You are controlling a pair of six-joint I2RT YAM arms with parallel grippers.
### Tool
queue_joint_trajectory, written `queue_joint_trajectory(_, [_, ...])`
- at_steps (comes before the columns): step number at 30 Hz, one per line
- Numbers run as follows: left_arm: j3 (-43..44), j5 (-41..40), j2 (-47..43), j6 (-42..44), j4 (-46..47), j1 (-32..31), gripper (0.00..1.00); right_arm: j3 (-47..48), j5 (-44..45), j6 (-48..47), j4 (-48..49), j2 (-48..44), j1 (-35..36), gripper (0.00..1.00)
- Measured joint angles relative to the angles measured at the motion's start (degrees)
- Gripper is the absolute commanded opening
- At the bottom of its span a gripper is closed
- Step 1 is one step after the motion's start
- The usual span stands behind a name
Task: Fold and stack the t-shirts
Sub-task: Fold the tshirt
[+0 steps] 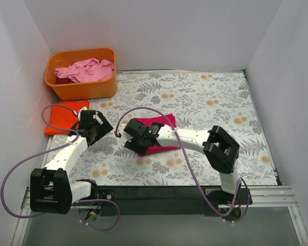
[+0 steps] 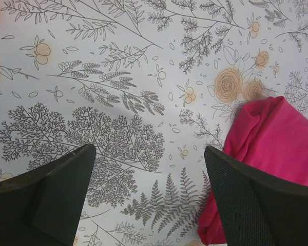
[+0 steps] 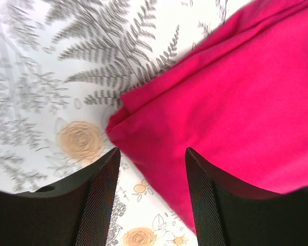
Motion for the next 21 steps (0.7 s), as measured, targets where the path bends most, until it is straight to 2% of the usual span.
queue_joint_trajectory(6, [0.0,0.1,0.0,-0.1,0.6,0.0,0.81,0.4,-1.2,0.0,0.2,-2.5,3.2,0.52])
queue_joint_trajectory(12, [0.0,0.1,0.0,-0.1,0.7,0.0,0.81,0.4,-0.8,0.0,0.0,0.5,5.9,0.52])
queue_joint_trajectory(21, [0.0,1.0,0.0,-0.1,0.7,0.0,0.81,1.0,4.6,0.4,0.3,5.4,6.2,0.5])
